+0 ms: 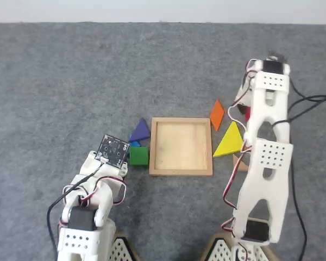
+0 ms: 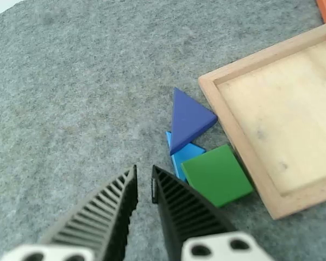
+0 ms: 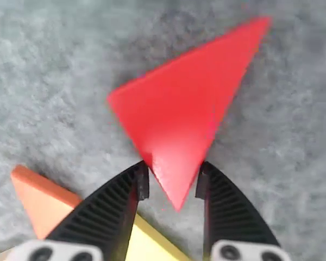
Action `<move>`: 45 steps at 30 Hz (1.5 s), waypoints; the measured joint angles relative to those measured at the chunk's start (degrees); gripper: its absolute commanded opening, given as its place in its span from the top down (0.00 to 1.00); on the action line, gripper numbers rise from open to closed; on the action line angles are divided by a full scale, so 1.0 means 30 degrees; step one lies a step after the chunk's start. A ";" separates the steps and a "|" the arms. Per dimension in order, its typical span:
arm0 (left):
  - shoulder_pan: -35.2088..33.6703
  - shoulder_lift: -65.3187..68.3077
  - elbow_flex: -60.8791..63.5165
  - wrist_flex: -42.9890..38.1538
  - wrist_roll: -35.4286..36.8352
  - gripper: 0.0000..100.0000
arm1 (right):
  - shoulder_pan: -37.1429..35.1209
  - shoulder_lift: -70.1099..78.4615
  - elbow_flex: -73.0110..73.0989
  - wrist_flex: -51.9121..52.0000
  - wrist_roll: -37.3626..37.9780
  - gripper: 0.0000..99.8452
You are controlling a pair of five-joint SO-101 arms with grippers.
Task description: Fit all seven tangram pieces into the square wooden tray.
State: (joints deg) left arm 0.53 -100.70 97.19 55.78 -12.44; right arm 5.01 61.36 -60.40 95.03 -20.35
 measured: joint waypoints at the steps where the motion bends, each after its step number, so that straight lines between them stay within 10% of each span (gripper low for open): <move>1: 0.0000 0.0000 0.0000 0.0000 0.0000 0.95 | 0.0264 0.0000 0.0000 0.0176 0.0029 0.86; 20: -0.0029 0.0000 0.0000 0.0000 0.0000 0.95 | 0.2374 -0.3604 0.0000 0.1026 0.4220 0.66; 45: 0.0000 0.0000 0.0000 0.0000 0.0000 0.95 | 0.2256 0.0938 -0.0029 -0.3253 0.3604 0.80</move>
State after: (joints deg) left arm 0.53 -100.70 97.19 55.78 -12.44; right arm 11.78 64.18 -60.48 85.27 -9.54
